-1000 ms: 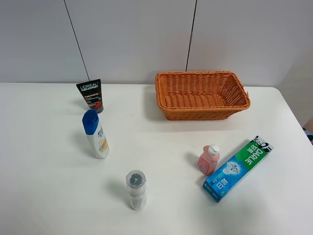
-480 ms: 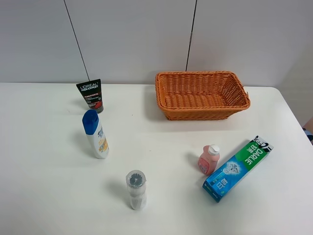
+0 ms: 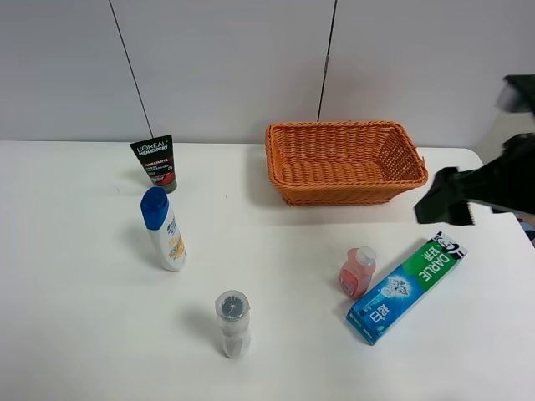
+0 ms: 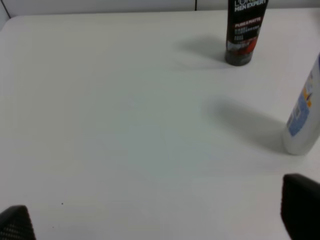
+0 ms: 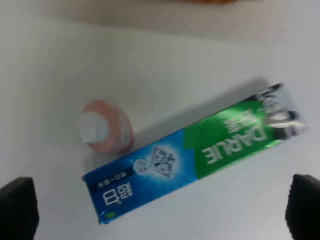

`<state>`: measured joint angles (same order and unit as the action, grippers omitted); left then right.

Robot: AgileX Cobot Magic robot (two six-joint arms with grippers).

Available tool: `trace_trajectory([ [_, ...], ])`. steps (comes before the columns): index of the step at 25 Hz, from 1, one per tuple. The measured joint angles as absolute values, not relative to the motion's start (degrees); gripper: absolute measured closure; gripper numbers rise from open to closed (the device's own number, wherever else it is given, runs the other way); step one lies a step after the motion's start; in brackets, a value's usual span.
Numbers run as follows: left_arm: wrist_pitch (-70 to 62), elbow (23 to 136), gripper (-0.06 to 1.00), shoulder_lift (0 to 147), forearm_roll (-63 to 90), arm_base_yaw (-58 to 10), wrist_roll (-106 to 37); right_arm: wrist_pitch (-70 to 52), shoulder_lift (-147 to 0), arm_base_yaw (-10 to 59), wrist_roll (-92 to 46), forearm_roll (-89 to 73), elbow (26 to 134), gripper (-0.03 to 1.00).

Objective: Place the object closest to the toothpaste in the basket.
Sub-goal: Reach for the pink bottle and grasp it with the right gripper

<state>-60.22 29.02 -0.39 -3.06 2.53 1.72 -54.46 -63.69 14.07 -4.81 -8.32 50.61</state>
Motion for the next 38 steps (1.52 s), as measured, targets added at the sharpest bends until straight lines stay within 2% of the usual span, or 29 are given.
trace_trajectory([
  [7, -60.2, 29.0, -0.05, -0.4, -3.1, 2.5, 1.7, -46.8, -83.1, 23.3, -0.4, -8.3, 52.4, -0.03],
  [13, -60.2, 29.0, -0.05, -0.4, -3.1, 2.5, 1.7, -45.3, -94.0, 28.7, 2.2, -5.9, 54.7, -0.03],
  [32, -60.2, 29.0, -0.05, -0.4, -3.1, 2.5, 1.7, -42.2, -103.7, 29.9, 4.7, -3.1, 54.9, -0.02],
  [35, -60.2, 29.0, -0.05, -0.4, -3.1, 2.5, 1.7, -42.1, -104.6, 29.9, 4.8, -3.1, 55.1, 0.03],
  [38, -60.2, 29.0, -0.05, -0.4, -3.1, 2.5, 1.7, -42.0, -104.7, 29.9, 4.8, -3.1, 55.1, 0.19],
])
